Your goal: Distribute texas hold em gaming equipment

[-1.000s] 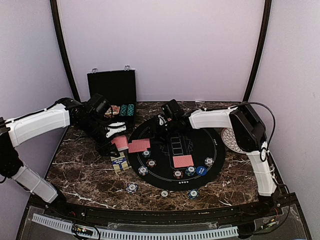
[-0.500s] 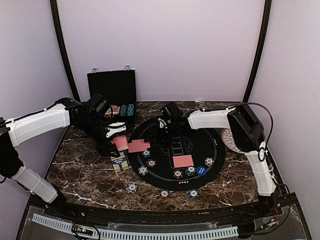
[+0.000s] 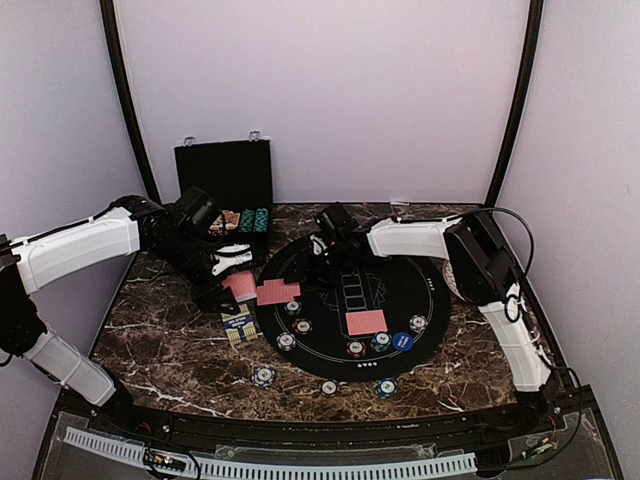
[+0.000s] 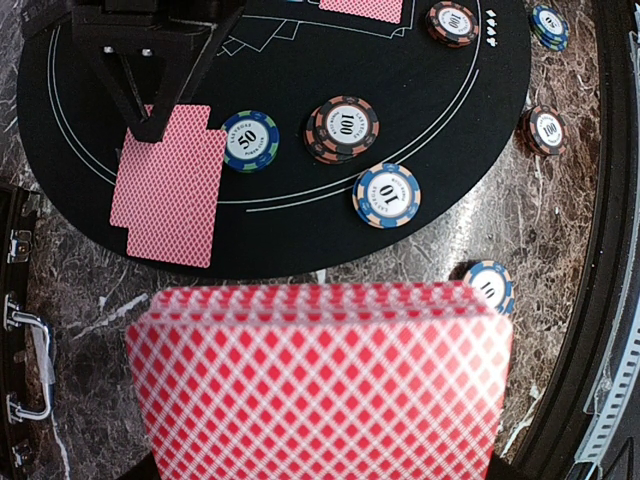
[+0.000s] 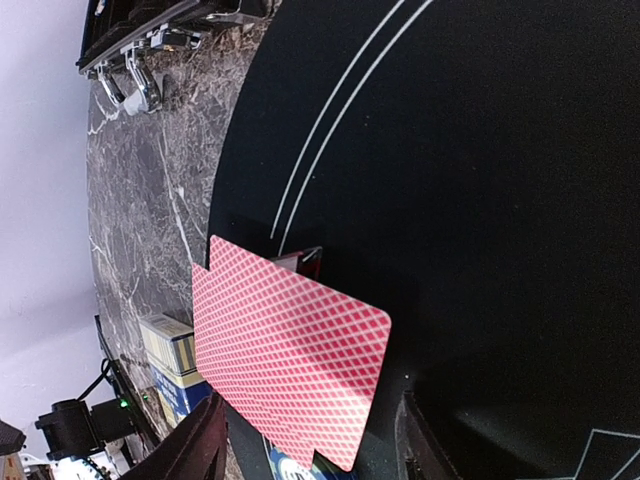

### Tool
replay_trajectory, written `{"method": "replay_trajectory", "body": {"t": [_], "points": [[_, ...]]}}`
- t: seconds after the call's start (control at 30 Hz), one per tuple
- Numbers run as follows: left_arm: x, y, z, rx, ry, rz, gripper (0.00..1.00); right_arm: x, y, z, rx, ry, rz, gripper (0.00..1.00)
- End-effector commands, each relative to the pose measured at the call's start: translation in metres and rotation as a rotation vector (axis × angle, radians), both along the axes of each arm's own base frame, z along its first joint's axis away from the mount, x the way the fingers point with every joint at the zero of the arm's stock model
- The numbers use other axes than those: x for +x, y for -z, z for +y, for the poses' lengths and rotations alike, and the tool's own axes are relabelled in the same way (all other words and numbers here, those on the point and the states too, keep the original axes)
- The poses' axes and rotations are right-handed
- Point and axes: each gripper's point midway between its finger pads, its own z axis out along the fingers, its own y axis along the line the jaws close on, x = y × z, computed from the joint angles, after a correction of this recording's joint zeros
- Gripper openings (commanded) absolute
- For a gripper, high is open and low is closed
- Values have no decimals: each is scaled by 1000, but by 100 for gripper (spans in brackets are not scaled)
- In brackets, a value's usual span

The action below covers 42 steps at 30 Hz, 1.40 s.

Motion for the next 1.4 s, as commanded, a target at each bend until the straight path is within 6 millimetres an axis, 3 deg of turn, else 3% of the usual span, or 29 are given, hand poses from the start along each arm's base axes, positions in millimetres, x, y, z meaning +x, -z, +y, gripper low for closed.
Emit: {"method": "replay_trajectory", "body": {"t": [0.0,0.4,0.6,0.87,0.97,1.17,1.37], "points": [[-3,-12,0,-23,7,-16,0,-6,8,11,-33,-29,-16,59],[-4,-13,0,-26,8,-16,0,-12,3,25,-29,-53,-21,59],[-5,-13,0,-25,9,-15,0,-9,-5,16,-58,-48,-51,64],[-4,-14,0,-27,8,-13,0,-2,-63,-12,-1,14,-157,90],[-5,-15,-2,-35,12,-8,0,-15,-84,-16,72,8,-162,91],[-3,-13,-2,-28,9,-10,0,-63,-127,-8,323,-45,-134,91],[-2,-14,-3,-34,3,-12,0,-111,-140,10,480,-98,-60,86]]}}
